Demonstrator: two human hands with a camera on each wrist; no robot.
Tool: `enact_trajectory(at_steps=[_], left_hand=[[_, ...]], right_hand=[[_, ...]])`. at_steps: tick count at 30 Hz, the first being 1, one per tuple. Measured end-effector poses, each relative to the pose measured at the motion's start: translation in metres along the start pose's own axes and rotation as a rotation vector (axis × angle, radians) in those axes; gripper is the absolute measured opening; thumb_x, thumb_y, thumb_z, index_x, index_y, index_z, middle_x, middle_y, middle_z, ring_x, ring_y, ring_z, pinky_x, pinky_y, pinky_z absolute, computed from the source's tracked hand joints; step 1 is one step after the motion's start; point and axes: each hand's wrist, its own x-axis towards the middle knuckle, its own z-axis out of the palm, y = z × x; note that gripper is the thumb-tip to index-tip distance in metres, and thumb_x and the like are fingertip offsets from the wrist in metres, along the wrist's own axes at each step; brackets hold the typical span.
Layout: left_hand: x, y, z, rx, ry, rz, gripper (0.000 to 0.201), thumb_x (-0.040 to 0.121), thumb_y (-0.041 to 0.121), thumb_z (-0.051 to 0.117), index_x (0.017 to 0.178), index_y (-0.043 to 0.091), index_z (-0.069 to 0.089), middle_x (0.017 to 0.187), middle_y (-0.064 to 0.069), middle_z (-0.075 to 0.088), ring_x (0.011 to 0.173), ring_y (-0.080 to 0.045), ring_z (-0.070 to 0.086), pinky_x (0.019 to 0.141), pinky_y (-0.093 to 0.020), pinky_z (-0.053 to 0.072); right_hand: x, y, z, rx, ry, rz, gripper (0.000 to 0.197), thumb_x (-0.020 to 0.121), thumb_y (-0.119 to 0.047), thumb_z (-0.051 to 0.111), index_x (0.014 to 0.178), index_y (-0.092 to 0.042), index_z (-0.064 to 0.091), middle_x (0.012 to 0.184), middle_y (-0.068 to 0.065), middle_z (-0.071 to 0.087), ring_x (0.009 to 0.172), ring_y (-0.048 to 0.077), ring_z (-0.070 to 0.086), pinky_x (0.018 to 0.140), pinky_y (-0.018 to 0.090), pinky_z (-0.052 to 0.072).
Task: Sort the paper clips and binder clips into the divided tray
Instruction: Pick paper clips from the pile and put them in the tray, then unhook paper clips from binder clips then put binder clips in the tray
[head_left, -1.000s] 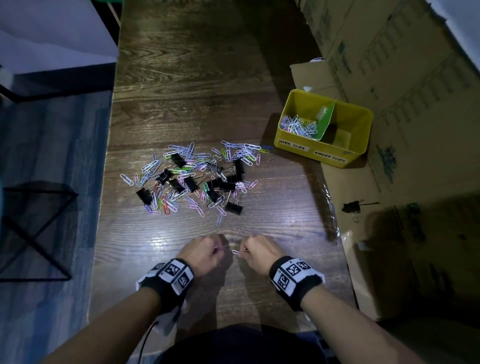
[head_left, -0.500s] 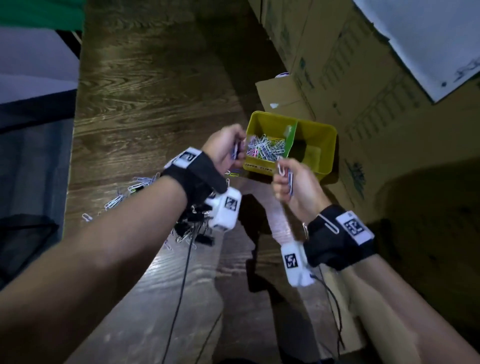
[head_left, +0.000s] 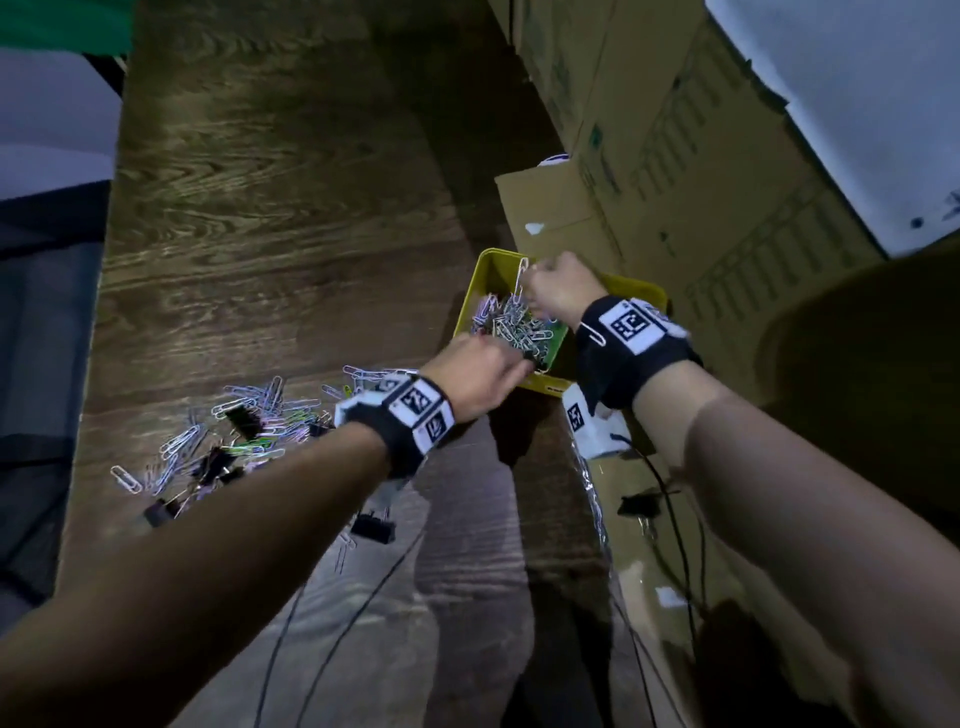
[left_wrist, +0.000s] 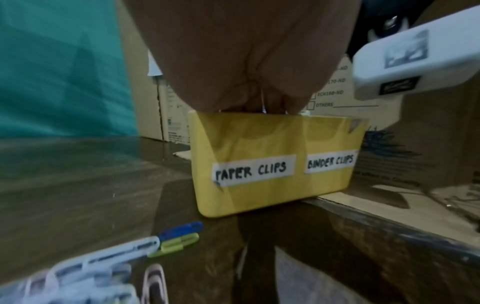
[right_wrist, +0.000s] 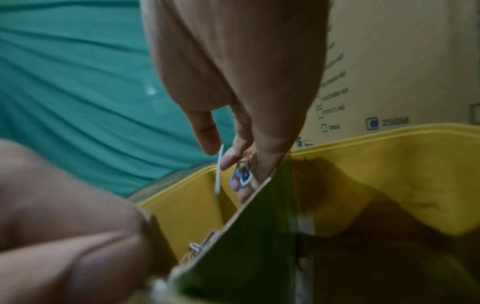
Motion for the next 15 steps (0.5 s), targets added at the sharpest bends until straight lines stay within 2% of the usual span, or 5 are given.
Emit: enact_trajectory(at_steps=[2, 5, 9, 13, 15], left_hand=[[-0.013, 0.0, 0.008, -0.005, 0.031, 0.027, 0.022, 0.086, 0.019, 0.047, 0.07, 0.007, 0.056, 0.076, -0.014, 0.061, 0.077, -0.032, 0.058, 0.077, -0.037, 0.04], [-0.03, 0.004, 0.01, -0.046, 0.003, 0.079, 0.019, 0.077, 0.015, 0.047, 0.068, 0.004, 0.058, 0.073, -0.015, 0.062, 0.077, -0.032, 0.059, 0.081, -0.038, 0.042], [-0.066, 0.003, 0.009, -0.306, 0.074, 0.192, 0.022, 0.085, 0.011, 0.055, 0.103, 0.008, 0.068, 0.098, -0.009, 0.069, 0.091, -0.02, 0.062, 0.089, -0.028, 0.047], [-0.117, -0.032, 0.0, -0.513, 0.504, -0.132, 0.025, 0.085, 0.007, 0.055, 0.103, 0.016, 0.07, 0.096, -0.002, 0.069, 0.088, -0.011, 0.062, 0.083, -0.022, 0.048], [-0.141, -0.068, 0.001, -0.329, 0.482, -0.351, 0.023, 0.084, 0.01, 0.058, 0.102, 0.018, 0.069, 0.097, -0.005, 0.065, 0.085, -0.018, 0.061, 0.08, -0.03, 0.05]], right_hand=[[-0.004, 0.004, 0.007, -0.259, -0.024, -0.027, 0.029, 0.092, -0.02, 0.051, 0.109, 0.0, 0.063, 0.103, 0.016, 0.066, 0.097, 0.03, 0.061, 0.089, 0.036, 0.047], [-0.021, 0.008, 0.017, -0.411, -0.057, -0.054, 0.038, 0.091, -0.028, 0.055, 0.122, -0.006, 0.058, 0.123, 0.015, 0.061, 0.111, 0.029, 0.058, 0.094, 0.031, 0.045], [-0.054, 0.032, 0.027, -0.354, -0.05, -0.24, 0.041, 0.089, -0.027, 0.061, 0.128, -0.014, 0.056, 0.128, 0.005, 0.061, 0.117, 0.016, 0.056, 0.099, 0.022, 0.037], [-0.098, 0.055, 0.038, -0.249, 0.065, -0.488, 0.023, 0.086, -0.014, 0.061, 0.106, -0.022, 0.067, 0.103, 0.0, 0.065, 0.096, 0.01, 0.059, 0.091, 0.027, 0.046], [-0.117, 0.056, 0.052, -0.239, 0.071, -0.586, 0.018, 0.085, -0.01, 0.06, 0.097, -0.021, 0.069, 0.093, -0.005, 0.062, 0.085, 0.006, 0.055, 0.081, 0.02, 0.044]])
